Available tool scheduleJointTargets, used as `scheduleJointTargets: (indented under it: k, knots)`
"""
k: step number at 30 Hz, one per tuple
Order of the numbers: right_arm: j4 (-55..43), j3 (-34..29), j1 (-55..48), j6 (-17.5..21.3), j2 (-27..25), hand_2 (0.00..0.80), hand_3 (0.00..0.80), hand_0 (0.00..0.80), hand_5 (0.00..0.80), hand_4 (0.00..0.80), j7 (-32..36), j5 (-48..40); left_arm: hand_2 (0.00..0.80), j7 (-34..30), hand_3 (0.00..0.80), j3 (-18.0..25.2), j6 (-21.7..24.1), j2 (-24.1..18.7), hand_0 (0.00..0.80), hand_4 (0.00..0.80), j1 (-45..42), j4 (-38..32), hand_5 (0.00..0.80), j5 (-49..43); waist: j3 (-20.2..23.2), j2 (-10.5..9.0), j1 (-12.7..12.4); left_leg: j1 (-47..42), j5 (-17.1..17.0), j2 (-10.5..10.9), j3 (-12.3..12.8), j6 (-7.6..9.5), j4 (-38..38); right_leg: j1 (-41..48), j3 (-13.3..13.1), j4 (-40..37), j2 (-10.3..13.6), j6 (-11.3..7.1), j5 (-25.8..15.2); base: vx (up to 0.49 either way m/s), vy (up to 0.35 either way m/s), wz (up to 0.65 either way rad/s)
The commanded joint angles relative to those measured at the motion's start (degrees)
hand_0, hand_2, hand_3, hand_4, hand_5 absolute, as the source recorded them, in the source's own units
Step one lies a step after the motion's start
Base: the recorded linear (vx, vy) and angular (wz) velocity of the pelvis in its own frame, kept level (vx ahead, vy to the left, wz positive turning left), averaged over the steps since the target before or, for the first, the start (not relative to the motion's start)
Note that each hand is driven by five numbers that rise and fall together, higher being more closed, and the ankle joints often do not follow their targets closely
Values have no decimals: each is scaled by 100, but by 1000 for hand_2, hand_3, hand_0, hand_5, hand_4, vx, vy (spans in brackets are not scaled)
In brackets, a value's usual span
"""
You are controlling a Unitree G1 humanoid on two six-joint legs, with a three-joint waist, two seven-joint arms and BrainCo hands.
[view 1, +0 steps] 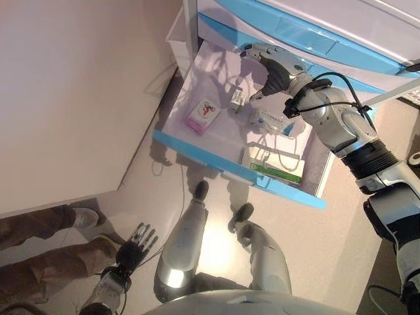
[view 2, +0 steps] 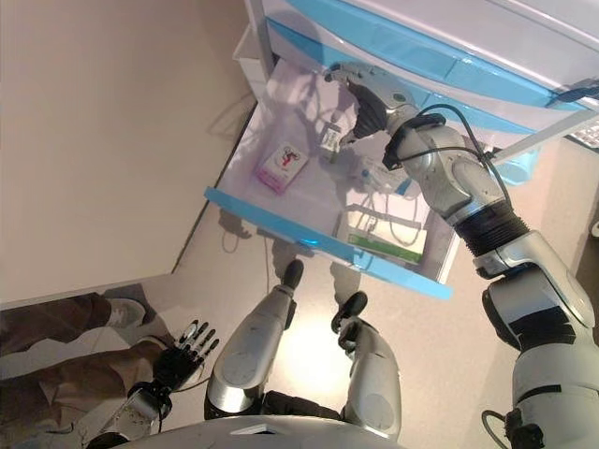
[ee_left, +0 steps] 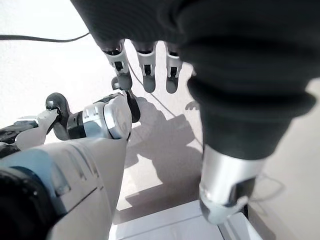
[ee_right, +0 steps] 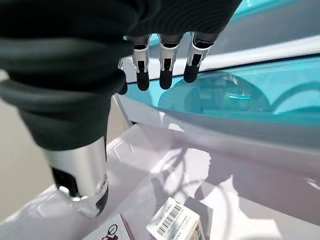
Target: Open the drawer and pick up the medicine
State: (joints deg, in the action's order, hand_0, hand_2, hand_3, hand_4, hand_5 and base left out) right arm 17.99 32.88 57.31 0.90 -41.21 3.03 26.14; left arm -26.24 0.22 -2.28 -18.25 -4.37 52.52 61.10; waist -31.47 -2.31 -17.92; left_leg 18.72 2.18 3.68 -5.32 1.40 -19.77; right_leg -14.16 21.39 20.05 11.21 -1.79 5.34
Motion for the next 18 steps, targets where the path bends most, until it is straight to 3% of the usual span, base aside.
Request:
scheduleJointTargets:
  k: [1, 8, 18]
  knots:
    - [-224, 311, 537, -15, -110, 0, 0, 0, 0, 0, -94, 185, 0, -60, 0, -189, 40, -2, 0, 0, -477, -304, 0, -72, 168, 208, -82, -2, 268, 109, 114, 72, 236, 36, -168, 799, 0, -146, 546, 4, 20, 10]
    - [323, 674, 686, -274, 27, 0, 0, 0, 0, 0, 9, 473, 0, -53, 0, -224, 8, -23, 0, 0, -491, -369, 0, -6, 168, 255, -180, 128, 255, 107, 74, 83, 215, -94, -112, 865, 21, -136, 545, -3, 1, 8]
    - [1355, 1147, 833, -306, 179, 0, 0, 0, 0, 0, -60, 649, 0, -67, 0, -314, 21, -6, 0, 0, -414, -307, 0, 56, 168, 340, -244, 275, 265, 140, 6, 93, 159, -245, -96, 935, 27, -93, 573, -3, -2, 3]
